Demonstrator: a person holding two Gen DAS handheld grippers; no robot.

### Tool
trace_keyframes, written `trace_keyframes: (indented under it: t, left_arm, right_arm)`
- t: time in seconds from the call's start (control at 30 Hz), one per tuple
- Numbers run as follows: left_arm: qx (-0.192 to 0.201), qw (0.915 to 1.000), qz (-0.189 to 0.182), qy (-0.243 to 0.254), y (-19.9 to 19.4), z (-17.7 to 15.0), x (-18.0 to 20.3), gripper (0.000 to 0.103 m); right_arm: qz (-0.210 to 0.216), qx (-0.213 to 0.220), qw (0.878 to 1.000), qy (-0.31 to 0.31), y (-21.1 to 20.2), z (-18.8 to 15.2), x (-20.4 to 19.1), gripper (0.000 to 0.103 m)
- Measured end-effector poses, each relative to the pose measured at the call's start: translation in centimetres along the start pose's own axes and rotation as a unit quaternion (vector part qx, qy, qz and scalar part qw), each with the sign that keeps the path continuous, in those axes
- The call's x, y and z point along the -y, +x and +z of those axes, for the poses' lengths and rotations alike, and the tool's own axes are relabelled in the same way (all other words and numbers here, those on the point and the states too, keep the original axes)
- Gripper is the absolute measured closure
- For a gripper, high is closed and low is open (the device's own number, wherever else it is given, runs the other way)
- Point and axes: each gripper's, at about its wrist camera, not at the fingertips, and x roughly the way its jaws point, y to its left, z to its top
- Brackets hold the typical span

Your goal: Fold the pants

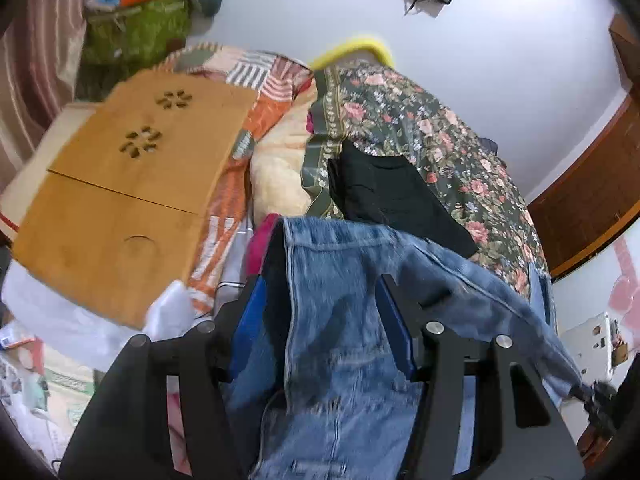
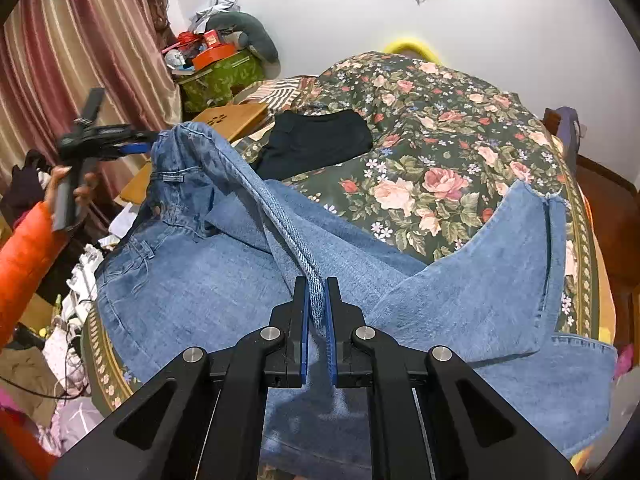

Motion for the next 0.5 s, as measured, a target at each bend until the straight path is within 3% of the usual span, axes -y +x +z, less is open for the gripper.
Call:
trace_keyframes:
  t: [0.07,0.1,0.13,0.27,0.5]
  left_arm:
    - [-0.004,1.0,-0.008,-0.003,1.0,0.5,0.0,0.065]
    - [-0.009,0.9998,-0.016,-0.001,1.4,0.6,0.0,0.087]
    - [-0.013,0.9998,-0.013,0.003,1.6,0.7,0.1,0.099]
    - [0.007,0.9982,0.021,0.055,0.1,-0.2,1.3,0.1]
    - [0.045,0.9888,0.048,0.134,-7.3,-4.9,3.3,0.1]
  right_arm:
    - [0.004,-0.001,1.0,-0.001,0.0,-0.2,0.1,0.097]
    - [0.007,-0.002,1.0,-0.001,0.0,-0.4,0.1,0.097]
    - [0.009,-0.003,1.0,0.0,0.0,-0.4,0.0,0.097]
    - [0.01,-0.007,1.0,0.0,0.2,-0.6,-0.1,0.097]
    - [-0.004,-0.002,1.0,-0.002,-1.2,-0.9,-0.6,0.097]
